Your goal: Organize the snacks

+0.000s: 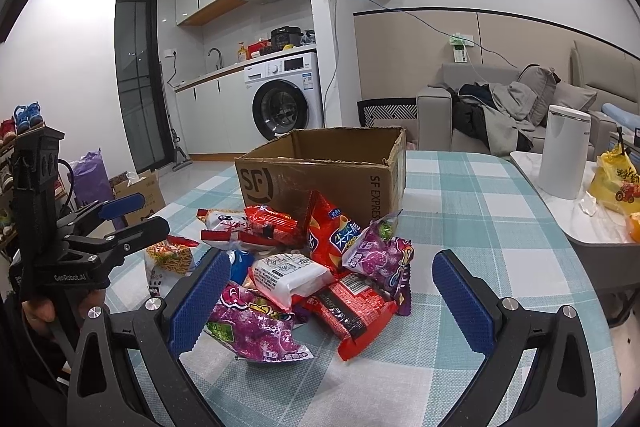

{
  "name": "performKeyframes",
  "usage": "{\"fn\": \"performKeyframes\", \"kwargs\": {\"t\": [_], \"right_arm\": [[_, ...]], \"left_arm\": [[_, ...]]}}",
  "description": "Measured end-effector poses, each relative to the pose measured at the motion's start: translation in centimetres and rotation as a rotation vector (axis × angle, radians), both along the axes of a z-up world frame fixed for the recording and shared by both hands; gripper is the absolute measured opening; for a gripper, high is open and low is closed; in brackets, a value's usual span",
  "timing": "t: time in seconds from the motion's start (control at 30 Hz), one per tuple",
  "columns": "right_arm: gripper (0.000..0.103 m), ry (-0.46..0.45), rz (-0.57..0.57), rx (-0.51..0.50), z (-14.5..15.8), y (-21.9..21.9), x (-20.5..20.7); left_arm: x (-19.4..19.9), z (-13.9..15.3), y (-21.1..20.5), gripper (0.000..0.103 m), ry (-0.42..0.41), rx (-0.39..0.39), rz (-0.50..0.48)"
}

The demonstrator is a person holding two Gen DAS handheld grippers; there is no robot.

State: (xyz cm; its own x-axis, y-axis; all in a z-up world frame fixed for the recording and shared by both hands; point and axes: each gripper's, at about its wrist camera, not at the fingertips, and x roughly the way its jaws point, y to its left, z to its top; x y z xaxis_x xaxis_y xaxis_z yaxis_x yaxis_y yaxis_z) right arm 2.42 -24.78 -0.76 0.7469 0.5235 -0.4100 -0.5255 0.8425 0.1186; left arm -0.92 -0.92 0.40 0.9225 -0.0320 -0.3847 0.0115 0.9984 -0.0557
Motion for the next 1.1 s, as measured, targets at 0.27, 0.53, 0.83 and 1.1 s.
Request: {"fn": "performKeyframes", "kwargs": {"t": [0.27, 0.53, 0.83, 1.1], "right_arm": [[0.103, 0.011, 0.001, 0.005, -0.21, 0.24, 0.34], [0.103, 0.007, 0.006, 0.002, -0.17, 0.19, 0.39], [0.103, 0.001, 0.001, -0.009, -0.05, 0.33, 0.30], [0.103, 0.025, -0.020, -0.033, -0.17, 0.56, 0.78]], "left_arm": [[-0.03, 0.00, -0.01, 0.102, -0.001, 0.003, -0.001], [-0.05, -0.04, 0.15, 0.102, 0.004, 0.004, 0.006], [0.06, -0.26, 0.38, 0.102, 0.009, 0.004, 0.022], [0.37, -0.37, 0.42, 0.102, 0.027, 0.006, 0.018]]}}
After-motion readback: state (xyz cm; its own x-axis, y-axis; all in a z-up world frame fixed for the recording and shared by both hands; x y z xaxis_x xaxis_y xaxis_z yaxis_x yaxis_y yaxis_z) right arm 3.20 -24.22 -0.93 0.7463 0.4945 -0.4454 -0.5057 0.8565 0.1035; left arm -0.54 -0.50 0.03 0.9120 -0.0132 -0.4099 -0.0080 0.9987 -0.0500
